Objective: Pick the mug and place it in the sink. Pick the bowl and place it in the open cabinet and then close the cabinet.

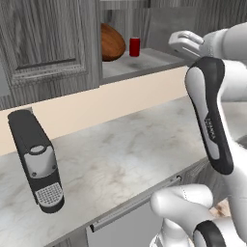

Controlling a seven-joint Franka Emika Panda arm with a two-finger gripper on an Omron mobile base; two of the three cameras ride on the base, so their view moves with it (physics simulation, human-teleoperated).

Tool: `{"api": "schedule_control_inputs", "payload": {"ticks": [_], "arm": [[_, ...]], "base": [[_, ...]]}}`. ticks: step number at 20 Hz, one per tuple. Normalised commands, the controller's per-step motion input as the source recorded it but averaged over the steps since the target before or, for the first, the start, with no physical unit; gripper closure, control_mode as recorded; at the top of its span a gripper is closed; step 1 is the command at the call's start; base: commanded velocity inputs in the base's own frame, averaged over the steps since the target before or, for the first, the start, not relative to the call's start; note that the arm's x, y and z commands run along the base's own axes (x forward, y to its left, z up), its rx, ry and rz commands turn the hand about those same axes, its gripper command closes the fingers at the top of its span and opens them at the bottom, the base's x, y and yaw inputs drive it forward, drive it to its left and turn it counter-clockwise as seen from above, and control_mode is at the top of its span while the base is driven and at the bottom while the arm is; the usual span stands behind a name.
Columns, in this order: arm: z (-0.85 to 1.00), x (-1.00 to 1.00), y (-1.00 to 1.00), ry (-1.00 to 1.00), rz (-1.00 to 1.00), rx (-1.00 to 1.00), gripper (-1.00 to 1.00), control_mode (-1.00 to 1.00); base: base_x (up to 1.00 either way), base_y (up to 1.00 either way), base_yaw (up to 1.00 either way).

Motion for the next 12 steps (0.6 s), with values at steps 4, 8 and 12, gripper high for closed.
{"api": "schedule_control_inputs", "payload": {"ticks": [4, 8, 12], "arm": [[0.0, -0.92, -0.19, 0.0, 0.0, 0.01, -1.0, -1.0], [0.0, -0.9, -0.11, 0.0, 0.0, 0.02, -1.0, -1.0], [0.0, -0.85, -0.13, 0.03, 0.0, 0.02, -1.0, -1.0]], "base": [[0.0, 0.0, 0.0], [0.0, 0.0, 0.0], [0.0, 0.0, 0.0]]}}
